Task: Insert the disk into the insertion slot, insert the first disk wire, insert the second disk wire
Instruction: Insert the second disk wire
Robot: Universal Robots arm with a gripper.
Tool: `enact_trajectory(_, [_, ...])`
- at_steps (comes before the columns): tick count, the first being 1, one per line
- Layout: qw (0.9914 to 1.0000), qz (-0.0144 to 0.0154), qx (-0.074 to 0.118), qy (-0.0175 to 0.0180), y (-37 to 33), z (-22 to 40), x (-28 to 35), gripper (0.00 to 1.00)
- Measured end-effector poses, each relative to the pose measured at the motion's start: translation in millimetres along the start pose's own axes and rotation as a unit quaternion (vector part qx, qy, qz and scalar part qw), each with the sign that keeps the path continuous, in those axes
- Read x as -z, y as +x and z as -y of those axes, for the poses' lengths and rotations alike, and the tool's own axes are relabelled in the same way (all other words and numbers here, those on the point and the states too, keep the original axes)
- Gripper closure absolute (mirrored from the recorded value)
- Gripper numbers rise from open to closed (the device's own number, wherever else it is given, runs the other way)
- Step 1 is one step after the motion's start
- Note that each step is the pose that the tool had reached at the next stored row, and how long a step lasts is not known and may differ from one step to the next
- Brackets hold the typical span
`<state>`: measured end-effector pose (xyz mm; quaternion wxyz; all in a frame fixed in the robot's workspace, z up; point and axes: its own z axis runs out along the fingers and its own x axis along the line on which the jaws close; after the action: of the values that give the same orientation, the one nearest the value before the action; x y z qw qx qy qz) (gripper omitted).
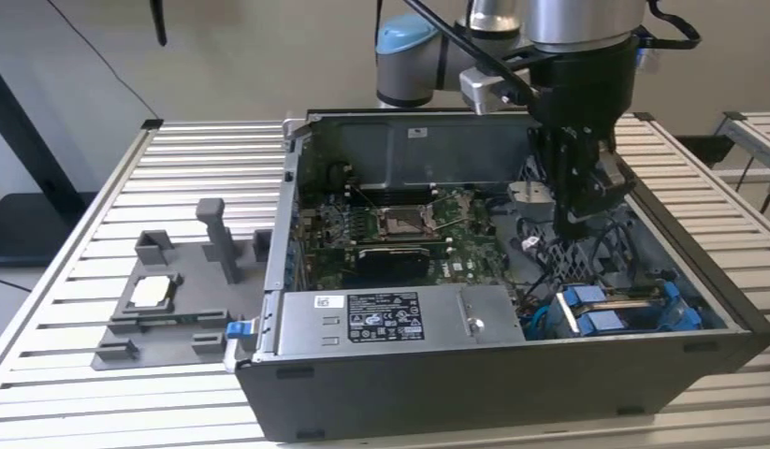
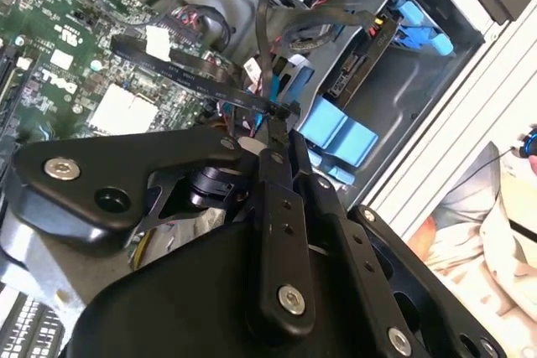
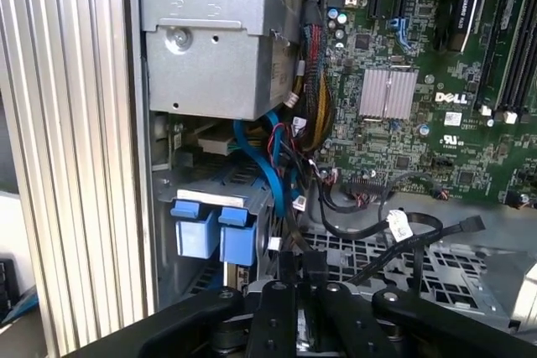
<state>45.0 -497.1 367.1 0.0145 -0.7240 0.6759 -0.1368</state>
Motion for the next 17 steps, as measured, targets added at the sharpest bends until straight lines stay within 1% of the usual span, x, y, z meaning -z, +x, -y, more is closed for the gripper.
enact_trajectory(1, [1.00000,0.0005,0.000,-0.0014,1.8,0.9,-0.6,0.84])
enact_trajectory(3, [0.99998,0.0032,0.000,-0.0048,5.4,3.2,-1.8,0.84])
enact_trajectory(5, [0.99995,0.0052,0.000,-0.0080,9.0,5.4,-3.0,0.84])
enact_trajectory(13, [0.99968,0.0118,0.002,-0.0222,22.4,14.1,-7.8,0.84])
enact_trajectory(17, [0.99950,0.0164,0.002,-0.0271,27.9,18.6,-10.4,0.84])
